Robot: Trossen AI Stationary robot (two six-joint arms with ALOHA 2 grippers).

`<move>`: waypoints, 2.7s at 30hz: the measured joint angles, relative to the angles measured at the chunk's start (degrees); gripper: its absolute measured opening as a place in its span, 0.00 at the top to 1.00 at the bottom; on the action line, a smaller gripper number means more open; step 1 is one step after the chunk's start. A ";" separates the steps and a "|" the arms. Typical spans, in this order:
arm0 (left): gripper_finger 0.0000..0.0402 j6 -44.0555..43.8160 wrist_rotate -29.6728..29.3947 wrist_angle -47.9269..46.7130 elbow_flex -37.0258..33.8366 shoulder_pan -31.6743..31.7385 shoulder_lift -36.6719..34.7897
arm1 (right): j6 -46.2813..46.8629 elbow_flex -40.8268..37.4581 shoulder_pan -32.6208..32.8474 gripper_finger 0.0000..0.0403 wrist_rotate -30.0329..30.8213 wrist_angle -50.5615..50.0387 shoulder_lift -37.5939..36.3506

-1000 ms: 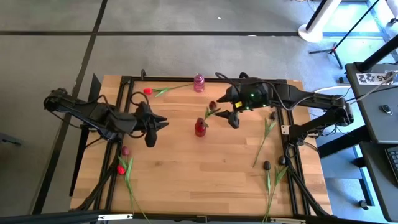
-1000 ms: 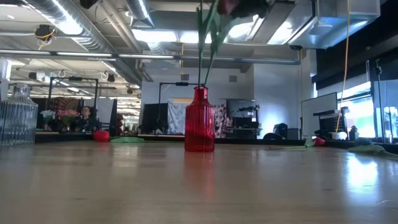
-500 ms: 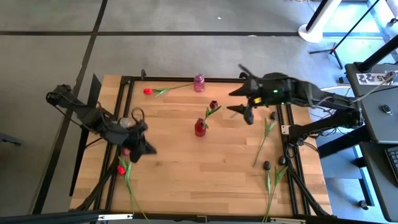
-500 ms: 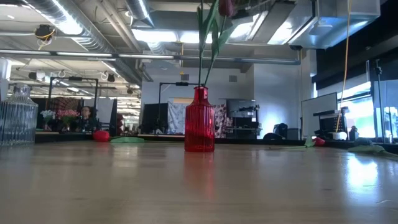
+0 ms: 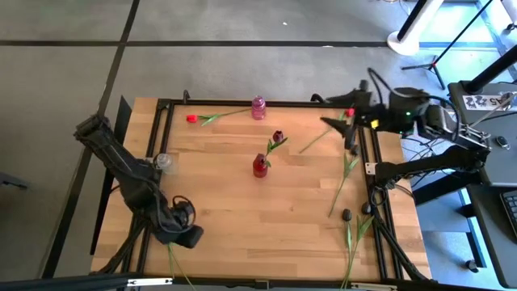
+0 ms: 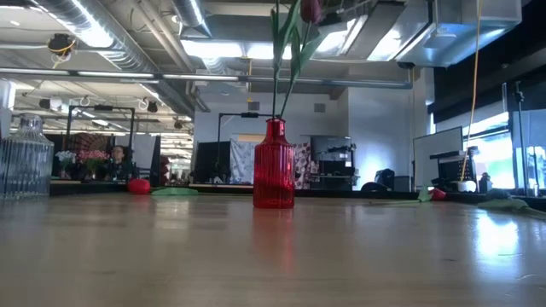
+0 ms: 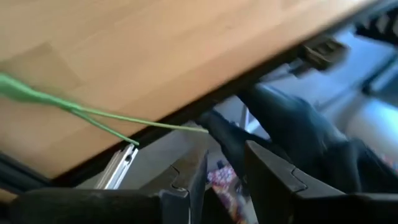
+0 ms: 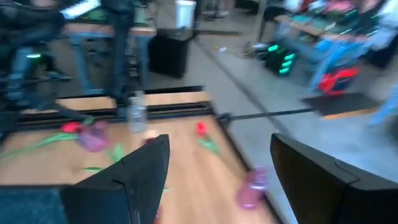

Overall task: Sort flowers into vase by color
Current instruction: Put the dark red flower into the red vase

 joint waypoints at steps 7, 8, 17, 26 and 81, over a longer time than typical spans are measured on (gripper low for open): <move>0.66 -12.44 9.17 -2.79 0.00 1.73 4.97 | -5.04 0.00 0.00 0.31 3.10 -6.59 -1.52; 0.64 -14.02 10.19 -3.77 0.00 1.93 5.30 | -5.02 0.00 0.00 0.31 2.60 -8.42 -1.54; 0.59 -18.61 12.21 -27.63 -0.02 7.15 3.65 | -10.61 -2.51 0.00 0.31 2.59 -13.02 -4.69; 0.59 -7.88 13.20 -41.97 -4.36 15.58 2.96 | -7.01 -2.56 0.00 0.31 3.06 -15.85 -9.61; 0.96 97.12 -38.38 46.84 -8.48 45.51 -16.98 | -14.99 -0.92 0.04 0.31 -1.91 -5.68 1.44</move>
